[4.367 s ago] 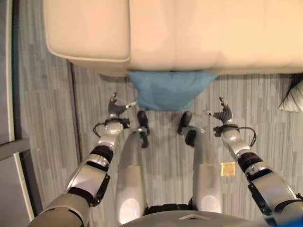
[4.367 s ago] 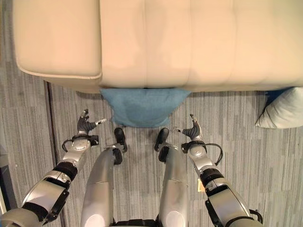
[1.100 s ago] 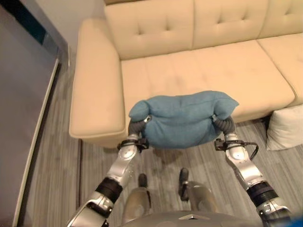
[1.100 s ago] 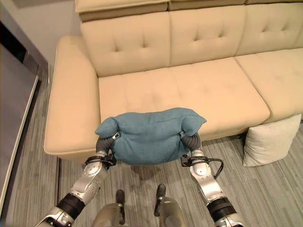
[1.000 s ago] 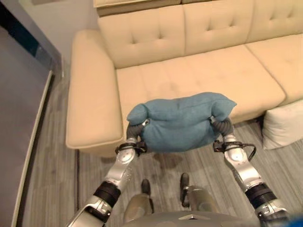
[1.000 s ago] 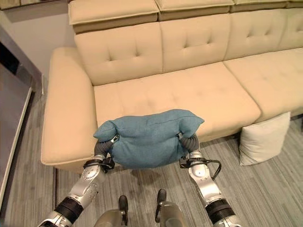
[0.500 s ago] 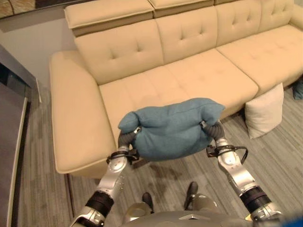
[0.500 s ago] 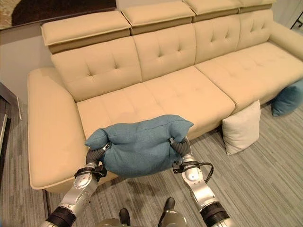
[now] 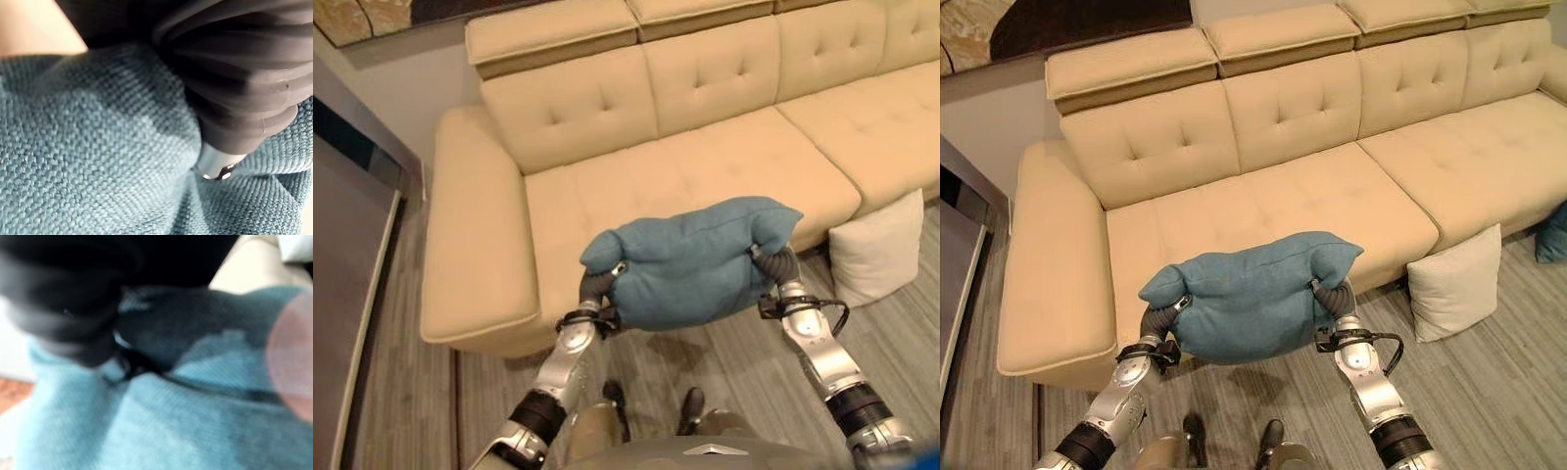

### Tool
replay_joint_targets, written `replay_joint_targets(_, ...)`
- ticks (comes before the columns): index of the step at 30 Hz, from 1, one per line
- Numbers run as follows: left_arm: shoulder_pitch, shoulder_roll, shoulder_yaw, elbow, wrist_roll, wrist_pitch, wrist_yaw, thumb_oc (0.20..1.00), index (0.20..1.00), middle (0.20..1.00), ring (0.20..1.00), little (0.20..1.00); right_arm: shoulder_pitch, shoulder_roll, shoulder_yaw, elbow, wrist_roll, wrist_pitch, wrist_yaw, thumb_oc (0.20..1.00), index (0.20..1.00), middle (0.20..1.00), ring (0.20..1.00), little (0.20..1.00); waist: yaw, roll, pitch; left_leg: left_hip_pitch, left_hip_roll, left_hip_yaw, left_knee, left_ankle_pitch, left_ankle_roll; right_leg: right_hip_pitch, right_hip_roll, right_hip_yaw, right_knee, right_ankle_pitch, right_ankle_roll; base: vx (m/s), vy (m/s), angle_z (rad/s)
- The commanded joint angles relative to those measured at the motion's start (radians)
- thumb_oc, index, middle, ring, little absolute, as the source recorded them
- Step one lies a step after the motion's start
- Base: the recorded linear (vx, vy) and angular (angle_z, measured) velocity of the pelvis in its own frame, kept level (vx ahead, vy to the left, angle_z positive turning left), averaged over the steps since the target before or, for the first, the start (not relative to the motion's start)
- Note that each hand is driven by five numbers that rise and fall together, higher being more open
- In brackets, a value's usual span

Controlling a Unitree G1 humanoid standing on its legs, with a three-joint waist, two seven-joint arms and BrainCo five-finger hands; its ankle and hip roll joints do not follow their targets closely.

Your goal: Pick up all the scattered cushions and arrange them neatly on the sofa.

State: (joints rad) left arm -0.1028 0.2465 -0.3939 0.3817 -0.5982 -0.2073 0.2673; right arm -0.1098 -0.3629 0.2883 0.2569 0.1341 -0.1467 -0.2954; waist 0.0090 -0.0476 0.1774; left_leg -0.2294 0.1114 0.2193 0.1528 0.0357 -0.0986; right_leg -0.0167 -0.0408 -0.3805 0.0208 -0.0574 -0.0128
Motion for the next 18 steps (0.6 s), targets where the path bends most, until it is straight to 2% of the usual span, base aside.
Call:
replay_joint_targets(1, -0.084, -0.034, -0.048, -0.143, 0.035, -0.069, -0.067, 0.2, 0.2, 0.2, 0.2, 0.2, -0.053, 0.063, 0.053, -0.125, 0.023, -0.103, 0.031, 0.2, 0.2, 0.2, 0.2, 0.2, 0.003, -0.02, -0.042, 0.046, -0.037, 0.003, -0.022, 0.033, 0.023, 0.069, -0.029, 0.1, 0.011, -0.018, 0.118, 0.28, 0.11, -0.36)
replay_joint_targets(3, -0.072, -0.024, -0.042, -0.149, 0.039, -0.064, -0.068, 0.2, 0.2, 0.2, 0.2, 0.2, -0.052, 0.077, 0.053, -0.12, 0.02, -0.101, 0.035, 0.2, 0.2, 0.2, 0.2, 0.2, 0.011, -0.026, -0.05, 0.078, -0.055, 0.006, -0.034, 0.009, 0.041, 0.077, -0.044, 0.111, 0.046, -0.033, 0.129, 0.31, 0.18, -0.26)
replay_joint_targets(5, -0.059, -0.014, -0.034, -0.166, 0.042, -0.064, -0.067, 0.2, 0.2, 0.2, 0.2, 0.2, -0.055, 0.096, 0.057, -0.119, 0.015, -0.097, 0.045, 0.2, 0.2, 0.2, 0.2, 0.2, 0.026, -0.025, -0.049, 0.121, -0.073, 0.02, -0.034, -0.037, 0.075, 0.044, -0.088, 0.116, 0.175, -0.032, 0.163, 0.24, 0.22, -0.32)
replay_joint_targets(6, -0.059, -0.014, -0.034, -0.166, 0.042, -0.064, -0.067, 0.2, 0.2, 0.2, 0.2, 0.2, -0.055, 0.096, 0.057, -0.119, 0.015, -0.097, 0.045, 0.2, 0.2, 0.2, 0.2, 0.2, 0.028, -0.024, -0.051, 0.118, -0.072, 0.021, -0.035, -0.035, 0.075, 0.04, -0.087, 0.117, 0.173, -0.029, 0.163, 0.11, 0.132, -0.21)
replay_joint_targets(9, -0.063, 0.005, -0.039, -0.185, 0.045, -0.064, -0.067, 0.2, 0.2, 0.2, 0.2, 0.2, -0.067, 0.107, 0.057, -0.128, 0.024, -0.098, 0.053, 0.2, 0.2, 0.2, 0.2, 0.2, 0.025, -0.021, -0.039, 0.155, -0.088, 0.022, -0.026, -0.072, 0.11, -0.029, -0.126, 0.135, 0.347, 0.034, 0.205, 0.15, 0.162, -0.1)
replay_joint_targets(11, -0.065, 0.014, -0.047, -0.19, 0.063, -0.059, -0.068, 0.2, 0.2, 0.2, 0.2, 0.2, -0.072, 0.111, 0.063, -0.136, 0.024, -0.097, 0.06, 0.2, 0.2, 0.2, 0.2, 0.2, 0.016, -0.012, -0.029, 0.192, -0.096, 0.002, -0.031, -0.095, 0.125, -0.103, -0.12, 0.154, 0.404, 0.055, 0.194, 0.23, 0.155, 0.09)
replay_joint_targets(14, -0.072, 0.016, -0.045, -0.19, 0.064, -0.063, -0.068, 0.2, 0.2, 0.2, 0.2, 0.2, -0.091, 0.107, 0.066, -0.141, 0.028, -0.097, 0.062, 0.2, 0.2, 0.2, 0.2, 0.2, 0.01, -0.008, -0.023, 0.217, -0.101, -0.009, -0.059, -0.101, 0.123, -0.149, -0.126, 0.143, 0.333, 0.061, 0.179, 0.14, 0.026, 0.11)
replay_joint_targets(16, -0.071, 0.015, -0.043, -0.188, 0.063, -0.065, -0.069, 0.2, 0.2, 0.2, 0.2, 0.2, -0.106, 0.104, 0.067, -0.139, 0.029, -0.099, 0.059, 0.2, 0.2, 0.2, 0.2, 0.2, 0.004, -0.012, -0.018, 0.237, -0.108, -0.018, -0.07, -0.112, 0.115, -0.171, -0.136, 0.14, 0.21, 0.087, 0.176, 0.2, -0.059, 0.13)
replay_joint_targets(17, -0.072, 0.008, -0.038, -0.184, 0.052, -0.068, -0.07, 0.2, 0.2, 0.2, 0.2, 0.2, -0.109, 0.098, 0.071, -0.146, 0.019, -0.094, 0.058, 0.2, 0.2, 0.2, 0.2, 0.2, -0.015, -0.017, -0.011, 0.259, -0.12, -0.051, -0.079, -0.123, 0.105, -0.203, -0.122, 0.213, 0.073, 0.129, 0.19, 0.23, -0.072, 0.16)
replay_joint_targets(18, -0.072, 0.008, -0.037, -0.184, 0.052, -0.068, -0.07, 0.2, 0.2, 0.2, 0.2, 0.2, -0.109, 0.097, 0.071, -0.146, 0.019, -0.094, 0.057, 0.2, 0.2, 0.2, 0.2, 0.2, -0.015, -0.016, -0.01, 0.262, -0.118, -0.051, -0.079, -0.124, 0.105, -0.199, -0.12, 0.212, 0.069, 0.131, 0.19, 0.23, -0.074, 0.13)
